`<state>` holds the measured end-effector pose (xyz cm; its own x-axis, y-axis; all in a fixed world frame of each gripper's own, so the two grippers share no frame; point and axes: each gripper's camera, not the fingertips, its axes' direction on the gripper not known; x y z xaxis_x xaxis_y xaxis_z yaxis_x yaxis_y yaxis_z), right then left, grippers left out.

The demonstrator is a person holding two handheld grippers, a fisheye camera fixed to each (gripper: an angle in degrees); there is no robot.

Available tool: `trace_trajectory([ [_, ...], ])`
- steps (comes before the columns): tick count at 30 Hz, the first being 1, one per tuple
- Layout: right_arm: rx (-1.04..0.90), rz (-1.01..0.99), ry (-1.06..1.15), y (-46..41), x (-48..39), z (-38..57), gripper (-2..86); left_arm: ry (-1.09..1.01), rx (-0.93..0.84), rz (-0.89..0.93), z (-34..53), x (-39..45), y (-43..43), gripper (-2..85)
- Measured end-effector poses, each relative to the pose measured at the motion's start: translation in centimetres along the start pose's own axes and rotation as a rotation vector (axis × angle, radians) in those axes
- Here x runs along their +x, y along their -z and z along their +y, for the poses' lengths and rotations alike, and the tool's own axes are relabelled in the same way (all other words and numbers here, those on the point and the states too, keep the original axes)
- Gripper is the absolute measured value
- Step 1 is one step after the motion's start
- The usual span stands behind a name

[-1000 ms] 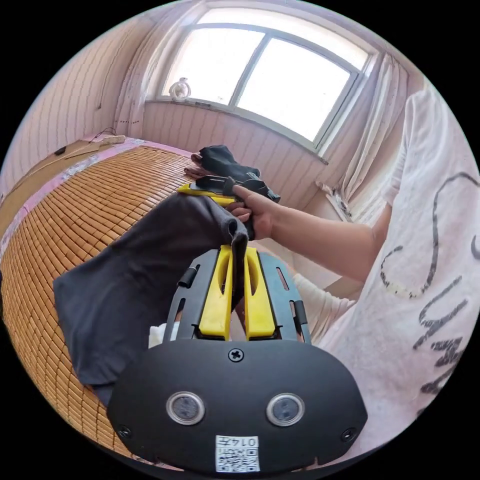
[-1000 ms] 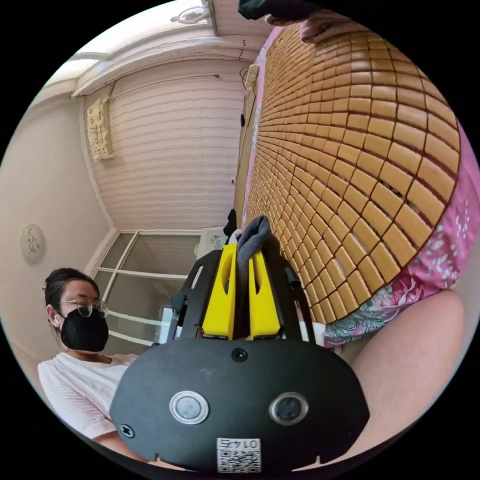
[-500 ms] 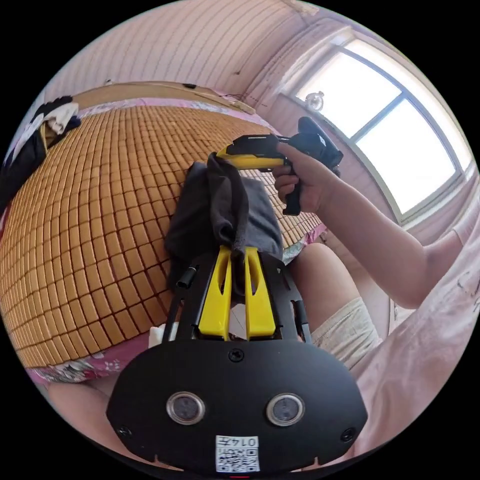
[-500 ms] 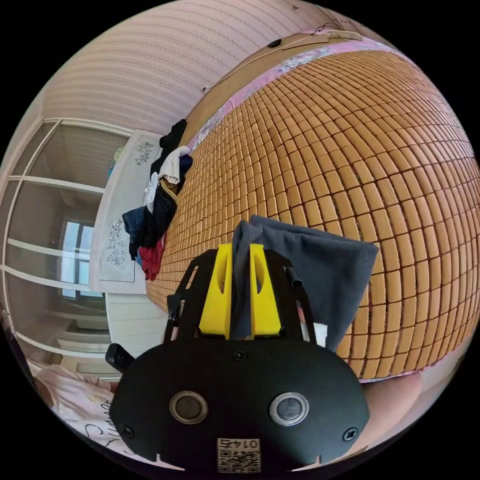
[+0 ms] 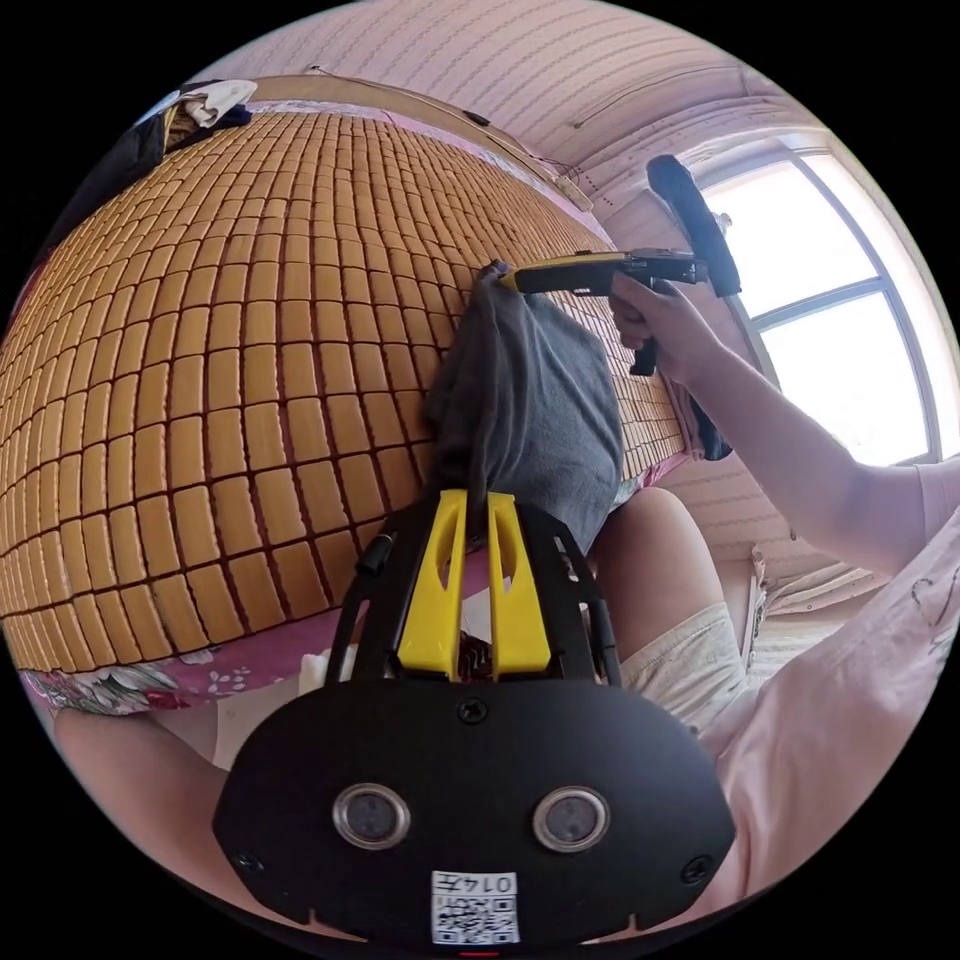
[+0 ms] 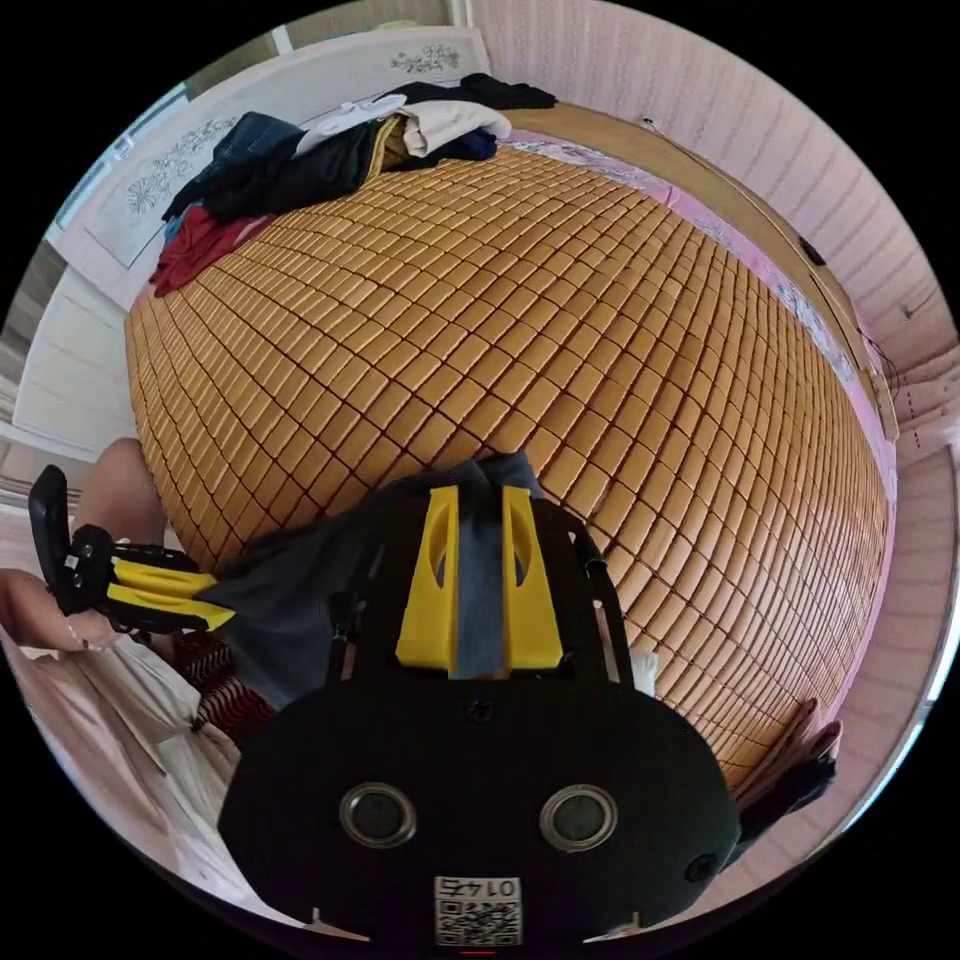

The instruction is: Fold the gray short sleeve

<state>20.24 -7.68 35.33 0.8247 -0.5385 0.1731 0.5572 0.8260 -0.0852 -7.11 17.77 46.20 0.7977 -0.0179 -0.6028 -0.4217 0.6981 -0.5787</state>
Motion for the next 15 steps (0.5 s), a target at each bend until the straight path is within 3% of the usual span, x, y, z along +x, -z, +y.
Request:
trace_trajectory([
  [3,0.059,0.066,0.007,1.3,-1.9,1.0,1.2,-0.042,0.016,0.001,-0.1,0.5,0.5,1.3],
  [9,0.166,-0.022,-0.052,5.3,-2.0,2.6,-0.3,-0.040,0.104,0.008,-0.6,1.2,1.9,0.3],
  [15,0.009,-0.077,-0.074,0.6,-1.8,-0.3,4.1,0.096,0.055,-0.033,-1.0,-0.4,0.8,1.9],
])
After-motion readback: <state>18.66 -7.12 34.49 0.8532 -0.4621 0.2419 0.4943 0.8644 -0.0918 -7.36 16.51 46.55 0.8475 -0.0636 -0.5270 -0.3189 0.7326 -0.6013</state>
